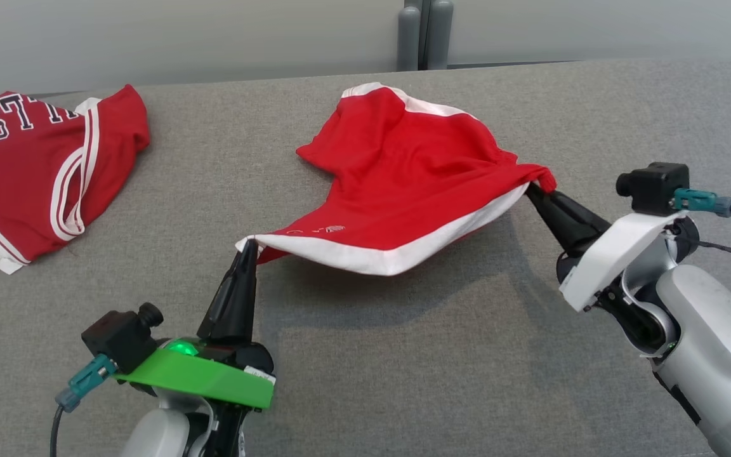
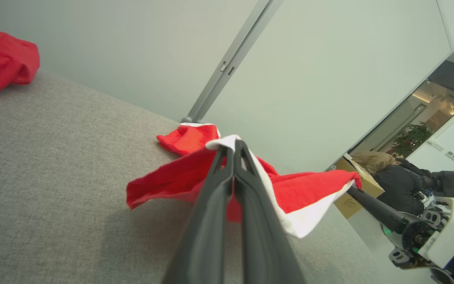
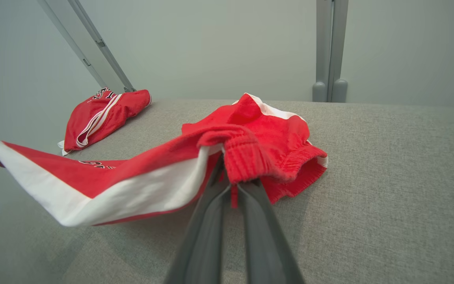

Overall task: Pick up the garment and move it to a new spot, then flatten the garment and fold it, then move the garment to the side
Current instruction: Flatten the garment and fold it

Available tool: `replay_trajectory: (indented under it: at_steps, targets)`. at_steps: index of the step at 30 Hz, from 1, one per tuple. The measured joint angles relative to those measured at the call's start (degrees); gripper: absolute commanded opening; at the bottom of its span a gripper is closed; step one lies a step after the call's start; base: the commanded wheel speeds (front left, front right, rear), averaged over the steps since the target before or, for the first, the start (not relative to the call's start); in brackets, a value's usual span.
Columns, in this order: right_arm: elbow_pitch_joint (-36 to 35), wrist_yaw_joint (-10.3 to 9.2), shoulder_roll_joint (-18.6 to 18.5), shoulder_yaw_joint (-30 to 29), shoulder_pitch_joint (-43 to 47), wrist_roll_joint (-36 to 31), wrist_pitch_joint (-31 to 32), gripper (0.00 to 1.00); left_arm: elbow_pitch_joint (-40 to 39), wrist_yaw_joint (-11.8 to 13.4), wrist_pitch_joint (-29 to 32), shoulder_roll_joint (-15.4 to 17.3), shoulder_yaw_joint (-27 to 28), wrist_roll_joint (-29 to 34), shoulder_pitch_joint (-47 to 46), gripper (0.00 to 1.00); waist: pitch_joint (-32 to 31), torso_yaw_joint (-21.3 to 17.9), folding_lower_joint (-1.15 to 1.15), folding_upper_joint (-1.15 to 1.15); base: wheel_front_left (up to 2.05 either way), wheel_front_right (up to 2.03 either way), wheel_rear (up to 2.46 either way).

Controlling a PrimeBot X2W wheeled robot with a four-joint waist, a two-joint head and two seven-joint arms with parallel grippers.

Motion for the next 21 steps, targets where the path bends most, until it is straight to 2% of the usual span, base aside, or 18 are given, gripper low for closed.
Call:
replay_trajectory:
  at_steps: [6,13,17,21]
  targets:
    - [-2.2,0.00,-0.4,-3.4,0.0,0.0,-6.3,0.00,-2.5,-0.2,-0.9,0.0,1.7,0.0,0.0,0.00,-0.8,-0.4,0.00,0.00,0.00,0.00,0.00]
    - [-4.3,0.00,-0.8,-3.8,0.0,-0.2,-10.9,0.00,-6.8,-0.2,-1.0,-0.1,5.4,0.1,-0.3,0.00,-1.9,-0.7,0.00,0.00,0.00,0.00,0.00]
    - [-8.4,0.05,-1.7,-5.6,0.0,-1.5,-13.3,0.00,-14.7,-0.3,-1.2,-0.2,9.0,1.2,-2.9,0.00,-3.0,-0.8,0.00,0.00,0.00,0.00,0.00]
    - [-15.8,0.07,-2.0,-8.8,-0.2,-2.2,-14.0,0.00,-25.9,-0.8,-1.2,-0.3,11.9,4.0,-7.2,0.00,-4.1,-0.7,0.00,0.00,0.00,0.00,0.00]
